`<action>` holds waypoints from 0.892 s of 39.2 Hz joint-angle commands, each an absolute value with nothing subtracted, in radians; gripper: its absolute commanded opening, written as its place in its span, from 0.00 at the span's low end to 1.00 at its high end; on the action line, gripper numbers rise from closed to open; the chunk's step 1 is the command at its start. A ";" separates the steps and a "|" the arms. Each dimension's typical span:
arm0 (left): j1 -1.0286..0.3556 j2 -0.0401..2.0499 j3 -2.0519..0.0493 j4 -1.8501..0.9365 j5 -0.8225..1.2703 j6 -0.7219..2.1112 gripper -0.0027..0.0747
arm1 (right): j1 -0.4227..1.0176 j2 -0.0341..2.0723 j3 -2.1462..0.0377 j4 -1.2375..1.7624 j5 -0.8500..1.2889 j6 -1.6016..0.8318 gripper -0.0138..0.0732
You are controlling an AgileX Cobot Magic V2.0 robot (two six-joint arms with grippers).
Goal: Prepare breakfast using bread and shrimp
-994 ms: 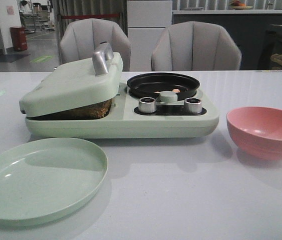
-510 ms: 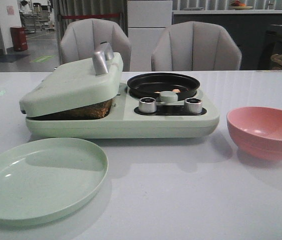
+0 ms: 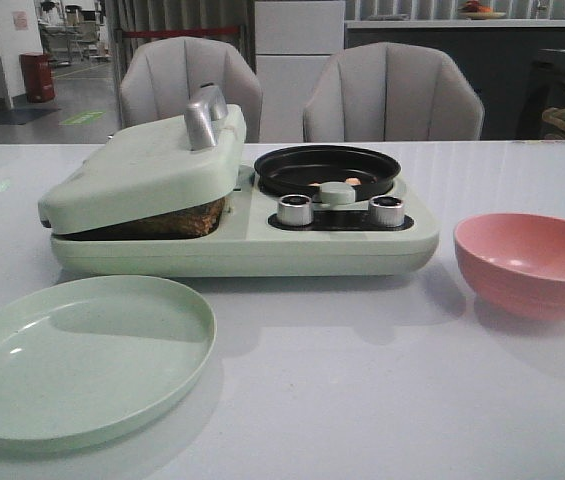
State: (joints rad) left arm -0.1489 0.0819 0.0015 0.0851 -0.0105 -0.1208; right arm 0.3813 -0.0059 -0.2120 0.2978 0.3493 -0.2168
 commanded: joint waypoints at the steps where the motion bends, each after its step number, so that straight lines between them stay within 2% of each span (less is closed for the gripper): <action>1: -0.147 0.046 0.005 0.084 -0.117 -0.134 0.18 | 0.383 0.015 -0.239 0.301 0.263 -0.225 0.33; 5: -0.147 -0.030 0.028 0.084 -0.094 -0.134 0.18 | 0.383 0.015 -0.239 0.301 0.263 -0.225 0.33; 35: -0.126 -0.024 0.026 0.084 -0.088 -0.134 0.18 | 0.383 0.015 -0.239 0.301 0.271 -0.225 0.33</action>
